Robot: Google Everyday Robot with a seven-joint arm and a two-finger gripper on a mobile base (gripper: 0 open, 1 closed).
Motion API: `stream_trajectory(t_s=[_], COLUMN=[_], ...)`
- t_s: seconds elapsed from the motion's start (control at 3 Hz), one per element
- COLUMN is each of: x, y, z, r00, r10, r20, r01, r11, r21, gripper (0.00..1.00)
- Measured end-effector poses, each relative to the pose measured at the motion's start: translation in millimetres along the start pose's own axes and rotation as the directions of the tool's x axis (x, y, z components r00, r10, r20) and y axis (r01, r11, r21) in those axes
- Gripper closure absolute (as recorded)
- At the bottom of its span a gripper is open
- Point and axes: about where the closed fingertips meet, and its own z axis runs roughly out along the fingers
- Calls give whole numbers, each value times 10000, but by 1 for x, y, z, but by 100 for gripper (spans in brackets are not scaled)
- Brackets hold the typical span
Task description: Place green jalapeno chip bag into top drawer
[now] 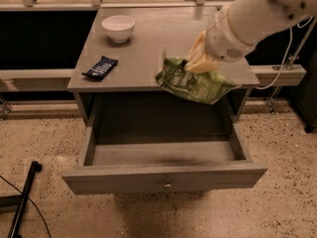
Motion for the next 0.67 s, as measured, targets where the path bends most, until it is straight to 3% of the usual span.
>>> stream_trajectory(t_s=[0.33,0.67], x=[-21,-23], y=[26,28], z=[53,58], r00=[9983,9980], r10=[-360,-394], r20=[457,494], r01=[388,424], r11=[9973,9972], r21=[-626,-610], gripper=[100,100])
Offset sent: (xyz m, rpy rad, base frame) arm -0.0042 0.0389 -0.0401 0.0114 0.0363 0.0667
